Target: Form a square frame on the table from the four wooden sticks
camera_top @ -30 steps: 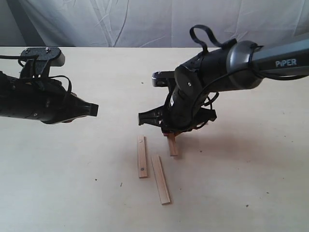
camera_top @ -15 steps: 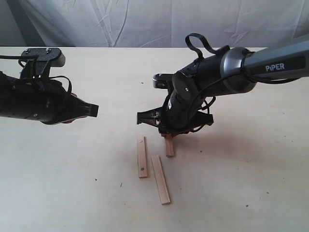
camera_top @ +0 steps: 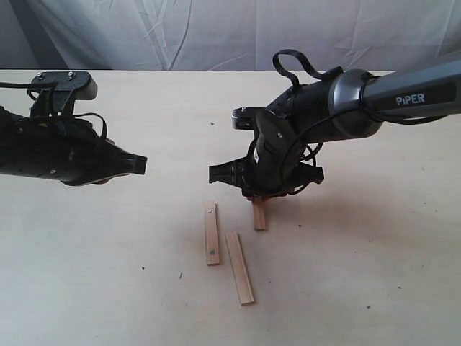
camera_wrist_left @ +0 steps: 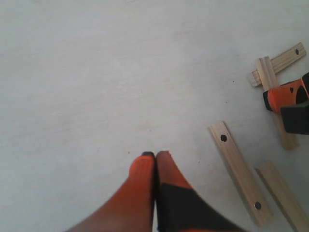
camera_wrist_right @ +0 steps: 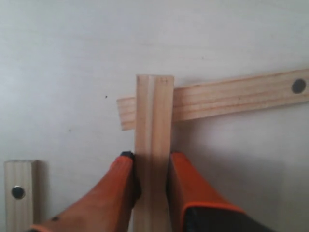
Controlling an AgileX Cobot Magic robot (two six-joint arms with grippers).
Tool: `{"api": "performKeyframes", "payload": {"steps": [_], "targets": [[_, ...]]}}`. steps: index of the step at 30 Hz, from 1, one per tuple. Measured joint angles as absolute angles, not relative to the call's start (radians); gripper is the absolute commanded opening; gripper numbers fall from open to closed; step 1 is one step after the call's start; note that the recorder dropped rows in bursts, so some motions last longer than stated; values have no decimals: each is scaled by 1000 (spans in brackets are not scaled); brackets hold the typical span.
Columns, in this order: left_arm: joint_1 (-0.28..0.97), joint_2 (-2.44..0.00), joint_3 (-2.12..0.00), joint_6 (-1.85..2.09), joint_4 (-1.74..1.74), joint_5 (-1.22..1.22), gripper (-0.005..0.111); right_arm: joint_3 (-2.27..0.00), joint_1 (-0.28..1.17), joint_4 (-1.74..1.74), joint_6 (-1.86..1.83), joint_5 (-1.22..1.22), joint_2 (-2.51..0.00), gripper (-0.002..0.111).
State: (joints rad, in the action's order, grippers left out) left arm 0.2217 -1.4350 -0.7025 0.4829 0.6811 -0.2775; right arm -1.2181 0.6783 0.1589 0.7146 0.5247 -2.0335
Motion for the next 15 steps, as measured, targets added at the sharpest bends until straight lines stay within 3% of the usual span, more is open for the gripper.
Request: {"api": "performKeyframes", "payload": {"steps": [3,8,15], "targets": [[222,-1435,-703,483,681,-277,0,-1218,678,163,716,529,-2034,10],[222,-1435,-703,483,681,-277,0,-1218,678,165,716,530,-2034,43],[222,-1435,-703,483,681,-277,0,-1218,678,165,682,568,-2020,43]]}}
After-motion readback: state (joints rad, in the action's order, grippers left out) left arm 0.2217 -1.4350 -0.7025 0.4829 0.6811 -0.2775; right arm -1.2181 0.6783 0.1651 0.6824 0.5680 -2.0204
